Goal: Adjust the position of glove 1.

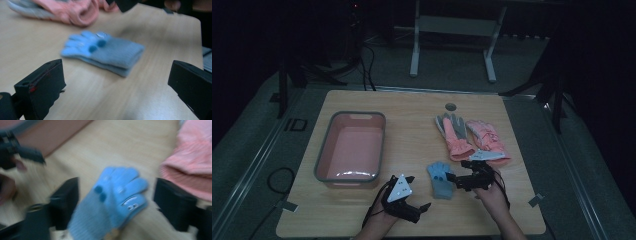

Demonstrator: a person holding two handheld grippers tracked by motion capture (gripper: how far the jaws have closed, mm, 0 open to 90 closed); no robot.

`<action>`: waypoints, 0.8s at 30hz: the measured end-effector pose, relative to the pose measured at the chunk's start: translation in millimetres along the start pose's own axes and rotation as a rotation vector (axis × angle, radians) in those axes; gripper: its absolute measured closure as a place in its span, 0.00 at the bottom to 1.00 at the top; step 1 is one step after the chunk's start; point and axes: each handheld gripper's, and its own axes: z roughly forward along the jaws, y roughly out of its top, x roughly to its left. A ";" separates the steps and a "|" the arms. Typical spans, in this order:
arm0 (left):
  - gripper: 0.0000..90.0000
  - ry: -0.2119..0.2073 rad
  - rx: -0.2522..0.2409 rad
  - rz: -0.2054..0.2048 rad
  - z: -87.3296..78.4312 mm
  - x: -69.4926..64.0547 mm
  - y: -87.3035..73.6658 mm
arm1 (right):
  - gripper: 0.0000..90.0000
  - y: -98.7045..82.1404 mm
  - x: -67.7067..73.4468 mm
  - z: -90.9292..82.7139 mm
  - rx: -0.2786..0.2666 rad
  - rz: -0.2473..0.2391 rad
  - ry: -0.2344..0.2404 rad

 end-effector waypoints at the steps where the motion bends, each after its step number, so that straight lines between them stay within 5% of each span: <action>1: 0.01 -0.023 0.018 -0.004 2.1 0.1 2.0 | 0.16 0.0 0.0 0.0 0.000 0.000 0.000; 6: 0.01 -0.085 0.091 0.106 15.1 -5.6 10.7 | 0.16 -4.4 -13.7 -4.7 -0.002 0.042 0.066; 11: 0.15 -0.148 0.121 0.227 33.9 -9.4 17.8 | 0.16 -6.3 -15.8 0.1 0.065 0.100 0.109; 15: 0.19 -0.169 0.158 0.302 46.8 -10.6 20.9 | 0.15 -6.6 -11.6 11.4 0.121 0.091 0.148; 17: 0.25 -0.161 0.178 0.357 51.9 -11.7 21.6 | 0.16 -6.8 -11.2 16.6 0.119 0.090 0.130; 24: 0.38 -0.170 0.210 0.442 65.6 -12.4 24.5 | 0.31 -5.0 -14.7 32.1 0.130 0.103 0.069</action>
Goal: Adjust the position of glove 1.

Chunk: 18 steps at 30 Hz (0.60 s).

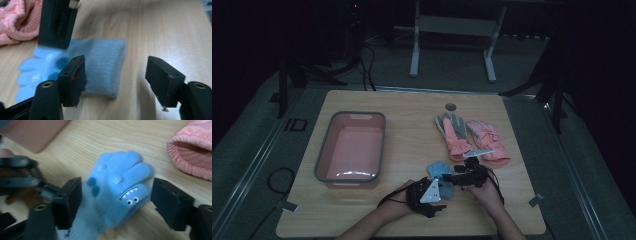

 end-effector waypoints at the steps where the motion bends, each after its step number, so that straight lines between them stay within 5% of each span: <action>1: 0.38 -0.006 0.001 0.010 2.6 1.7 1.3 | 0.31 1.0 0.5 5.2 0.008 -0.007 -0.021; 4: 0.48 0.006 0.028 0.035 8.8 5.2 2.9 | 0.32 2.3 1.3 24.8 0.033 -0.020 -0.065; 12: 0.63 0.030 0.035 0.040 11.1 6.9 0.7 | 0.28 -0.1 5.7 31.3 0.017 -0.084 -0.139; 18: 0.72 0.039 0.039 0.006 10.8 7.2 1.0 | 0.57 -1.1 11.6 32.4 0.021 -0.103 -0.094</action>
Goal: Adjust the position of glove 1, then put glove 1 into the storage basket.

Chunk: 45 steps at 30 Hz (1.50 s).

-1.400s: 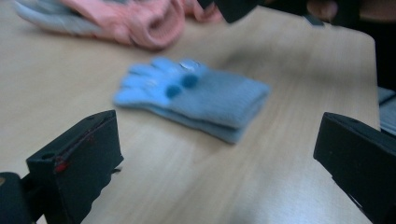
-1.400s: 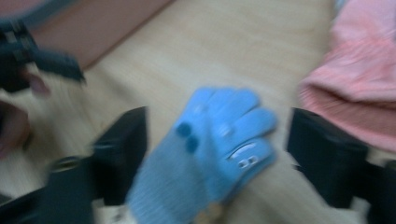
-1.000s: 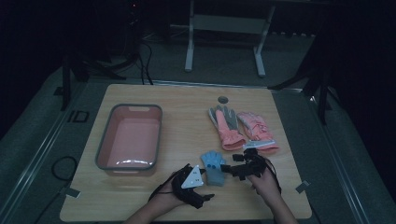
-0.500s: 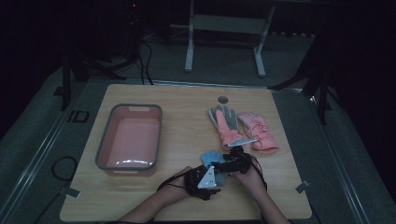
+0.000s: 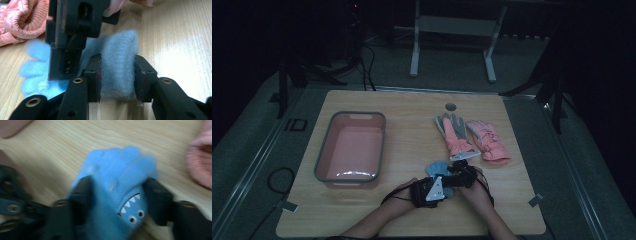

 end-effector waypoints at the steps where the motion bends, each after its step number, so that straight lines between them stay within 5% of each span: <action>1: 0.74 -0.005 -0.003 -0.016 -0.6 1.5 0.1 | 0.64 0.2 0.8 0.8 -0.001 -0.001 0.007; 7: 0.83 -0.031 0.010 -0.070 -4.0 8.3 3.3 | 0.83 3.8 -2.3 2.9 0.018 0.065 0.074; 15: 0.85 -0.043 0.002 -0.094 -18.7 18.8 13.6 | 0.90 12.0 -7.1 -8.5 -0.011 0.094 0.123; 22: 0.86 -0.038 0.020 -0.068 -27.3 25.1 23.2 | 0.91 20.3 -8.0 -16.3 -0.040 0.118 0.167; 28: 0.86 -0.005 0.007 -0.037 -39.9 31.6 36.3 | 0.92 27.8 -5.9 -31.2 -0.110 0.114 0.154; 36: 0.86 0.028 0.013 -0.032 -54.0 46.2 46.4 | 0.92 56.1 -4.0 -44.9 -0.141 0.098 0.178; 45: 0.86 0.070 0.042 -0.026 -77.2 61.2 45.2 | 0.92 86.1 4.3 -40.1 -0.153 0.081 0.210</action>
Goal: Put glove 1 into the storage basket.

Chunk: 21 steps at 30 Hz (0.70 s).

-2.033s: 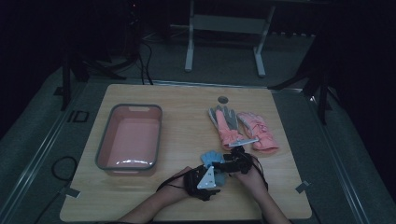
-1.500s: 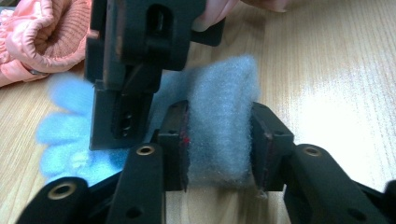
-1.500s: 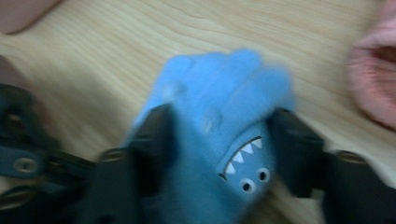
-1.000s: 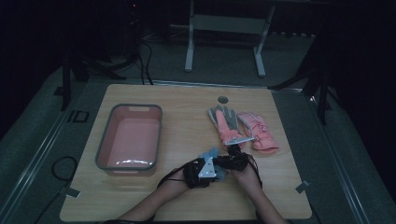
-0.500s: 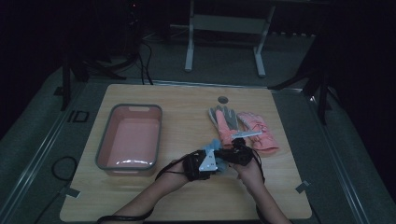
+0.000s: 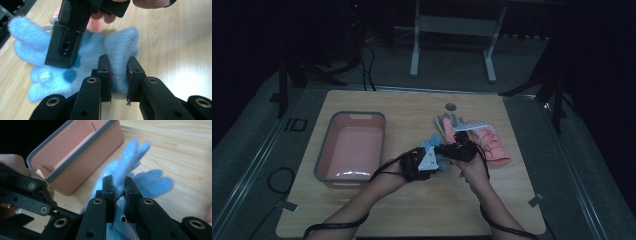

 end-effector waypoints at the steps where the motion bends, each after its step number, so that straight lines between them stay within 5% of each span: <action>1: 0.86 0.005 0.004 -0.001 -2.3 0.9 -0.4 | 0.92 2.1 1.5 1.5 -0.001 -0.003 0.004; 21: 0.86 0.120 0.058 -0.044 -65.0 30.5 -38.3 | 0.92 59.5 42.8 58.5 0.019 -0.058 0.095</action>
